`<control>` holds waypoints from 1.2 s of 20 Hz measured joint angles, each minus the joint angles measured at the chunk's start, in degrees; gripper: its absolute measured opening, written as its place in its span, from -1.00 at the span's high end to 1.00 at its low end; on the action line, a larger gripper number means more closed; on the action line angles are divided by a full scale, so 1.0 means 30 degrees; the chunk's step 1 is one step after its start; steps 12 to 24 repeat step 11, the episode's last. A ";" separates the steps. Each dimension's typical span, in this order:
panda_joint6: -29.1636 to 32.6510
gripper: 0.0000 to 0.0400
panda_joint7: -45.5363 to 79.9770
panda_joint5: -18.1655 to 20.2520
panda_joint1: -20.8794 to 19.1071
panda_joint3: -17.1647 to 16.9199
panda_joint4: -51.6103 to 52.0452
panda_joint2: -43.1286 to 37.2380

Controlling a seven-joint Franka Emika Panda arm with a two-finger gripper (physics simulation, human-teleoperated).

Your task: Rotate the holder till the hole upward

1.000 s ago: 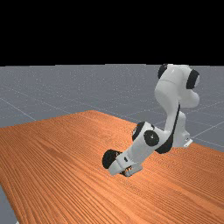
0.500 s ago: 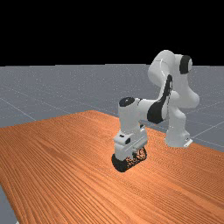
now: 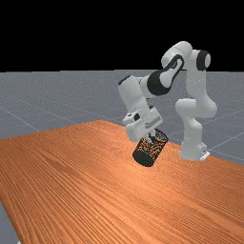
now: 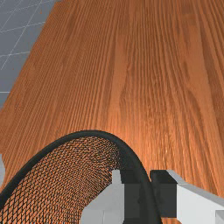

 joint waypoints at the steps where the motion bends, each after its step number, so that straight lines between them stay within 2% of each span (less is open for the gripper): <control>1: 0.0030 0.75 -0.0395 0.0642 -0.0296 0.0176 -0.0078 -0.0120; 3: 0.0393 0.75 -0.1719 0.2087 -0.0972 0.0526 -0.0372 0.0500; 4: 0.2585 0.74 -0.1540 0.1344 -0.0753 0.0440 -0.0977 0.0388; 5: 0.2695 0.79 -0.2200 0.2080 -0.1139 0.0682 -0.1112 0.0800; 6: 0.4884 0.78 -0.1287 0.0720 -0.0724 0.0522 -0.1726 0.0467; 7: 0.4572 0.13 -0.2097 0.1643 -0.1111 0.0743 -0.1707 0.0821; 8: 0.5484 -0.32 -0.1728 0.1126 -0.0975 0.0696 -0.1972 0.0743; 9: 0.5738 -0.59 -0.1825 0.1196 -0.1043 0.0737 -0.2060 0.0807; 10: 0.6500 -0.75 -0.1171 0.0366 -0.0827 0.0624 -0.2251 0.0724; 11: 0.6477 -0.85 -0.1464 0.0701 -0.0953 0.0690 -0.2266 0.0812; 24: 0.6477 -0.85 -0.1464 0.0701 -0.0953 0.0690 -0.2266 0.0812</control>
